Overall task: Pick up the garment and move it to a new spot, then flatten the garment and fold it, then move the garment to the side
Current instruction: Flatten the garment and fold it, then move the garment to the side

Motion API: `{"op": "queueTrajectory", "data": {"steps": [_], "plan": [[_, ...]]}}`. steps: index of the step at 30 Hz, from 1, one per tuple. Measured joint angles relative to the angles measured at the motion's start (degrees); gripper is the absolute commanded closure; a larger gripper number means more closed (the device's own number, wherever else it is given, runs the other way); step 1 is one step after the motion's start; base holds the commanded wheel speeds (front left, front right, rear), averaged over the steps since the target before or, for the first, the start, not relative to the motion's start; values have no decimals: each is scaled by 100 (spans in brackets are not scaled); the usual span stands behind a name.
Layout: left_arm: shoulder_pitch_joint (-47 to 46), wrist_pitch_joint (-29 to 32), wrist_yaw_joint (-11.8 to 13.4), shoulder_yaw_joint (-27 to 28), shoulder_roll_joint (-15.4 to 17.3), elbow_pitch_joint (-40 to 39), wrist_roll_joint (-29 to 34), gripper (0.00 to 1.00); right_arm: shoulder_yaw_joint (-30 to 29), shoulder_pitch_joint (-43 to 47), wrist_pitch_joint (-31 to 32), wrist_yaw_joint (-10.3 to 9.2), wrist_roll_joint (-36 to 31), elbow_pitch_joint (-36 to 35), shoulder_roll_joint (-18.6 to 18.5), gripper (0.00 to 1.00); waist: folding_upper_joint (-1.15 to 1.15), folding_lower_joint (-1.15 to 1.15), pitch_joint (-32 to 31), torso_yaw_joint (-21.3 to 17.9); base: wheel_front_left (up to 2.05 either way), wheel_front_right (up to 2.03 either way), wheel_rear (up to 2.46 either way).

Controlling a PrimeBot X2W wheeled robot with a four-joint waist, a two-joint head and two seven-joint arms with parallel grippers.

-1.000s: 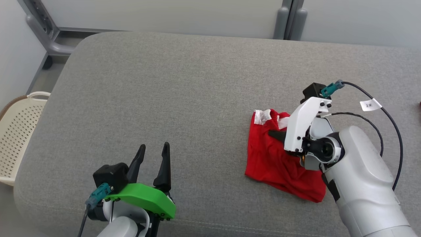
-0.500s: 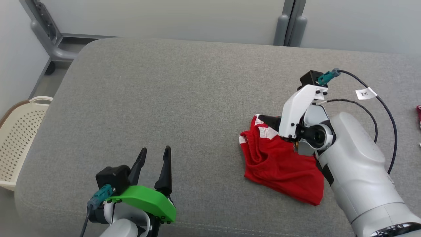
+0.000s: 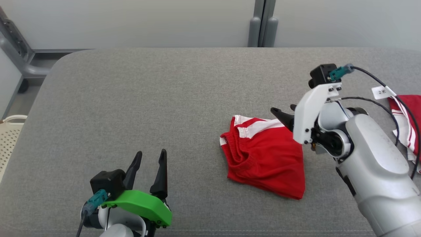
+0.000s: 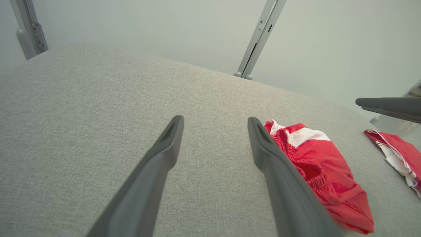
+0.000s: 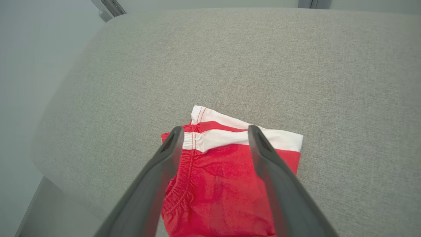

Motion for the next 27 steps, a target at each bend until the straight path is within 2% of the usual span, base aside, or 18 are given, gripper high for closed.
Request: {"op": "queueTrajectory", "data": {"steps": [4, 8, 17, 27], "plan": [[4, 12, 87, 62, 109, -160, 18, 0, 7, 501, 24, 0, 131, -504, -435, 0, 0, 0, 71, -160, 0, 0, 0], [2, 18, 140, 122, 197, -287, 41, 0, -129, 967, -73, 0, 187, -712, -662, 0, 0, 0, 219, -246, 0, 0, 0], [-100, 118, 219, 138, 304, -461, 105, 0, -541, 1330, -544, 0, 270, -425, -512, 0, 0, 0, 557, -240, 0, 0, 0], [-216, 151, 274, 158, 342, -530, 153, 0, -836, 1156, -965, 0, 546, 455, -207, 0, 0, 0, 876, 117, 0, 0, 0]]}}
